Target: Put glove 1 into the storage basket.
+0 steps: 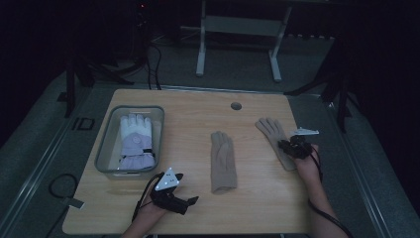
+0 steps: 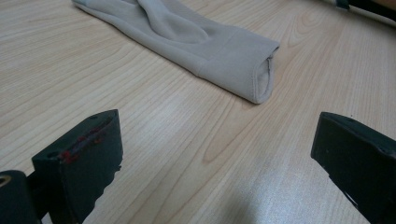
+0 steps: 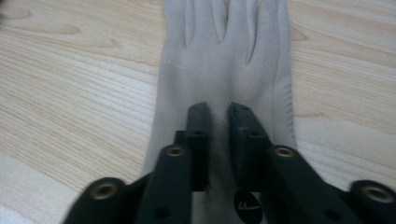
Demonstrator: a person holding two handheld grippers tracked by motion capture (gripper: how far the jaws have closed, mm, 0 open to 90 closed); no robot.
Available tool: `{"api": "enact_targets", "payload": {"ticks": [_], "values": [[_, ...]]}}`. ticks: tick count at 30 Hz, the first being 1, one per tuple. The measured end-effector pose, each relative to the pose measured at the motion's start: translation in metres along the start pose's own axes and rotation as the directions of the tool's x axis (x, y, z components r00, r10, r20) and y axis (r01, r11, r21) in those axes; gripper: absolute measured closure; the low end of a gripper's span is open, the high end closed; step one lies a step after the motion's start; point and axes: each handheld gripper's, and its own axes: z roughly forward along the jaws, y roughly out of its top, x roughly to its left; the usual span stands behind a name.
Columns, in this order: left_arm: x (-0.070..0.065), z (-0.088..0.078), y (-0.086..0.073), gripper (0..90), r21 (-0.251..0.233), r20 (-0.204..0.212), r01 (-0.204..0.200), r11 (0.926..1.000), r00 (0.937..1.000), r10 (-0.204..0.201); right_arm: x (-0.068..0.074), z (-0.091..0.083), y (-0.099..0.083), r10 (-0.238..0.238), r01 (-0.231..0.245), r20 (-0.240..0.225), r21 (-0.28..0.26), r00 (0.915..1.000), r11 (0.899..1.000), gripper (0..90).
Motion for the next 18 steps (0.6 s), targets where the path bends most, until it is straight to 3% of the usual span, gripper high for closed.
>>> {"api": "enact_targets", "payload": {"ticks": [3,7,18], "values": [[0.000,0.000,0.000,2.3,-0.002,-0.001,0.001,1.0000,1.0000,-0.001,0.006,-0.001,0.000,0.046,-0.046,0.017,-0.005,0.9988,0.999,83.2],[0.000,-0.001,0.001,2.3,-0.006,-0.001,0.003,1.0000,1.0000,-0.003,0.013,-0.007,0.003,0.131,-0.130,0.048,-0.020,0.9903,0.991,84.2],[0.001,-0.003,0.002,2.3,-0.014,-0.008,0.003,0.9999,1.0000,-0.003,0.047,-0.045,0.005,0.217,-0.208,0.115,-0.089,0.9693,0.974,84.3]]}}
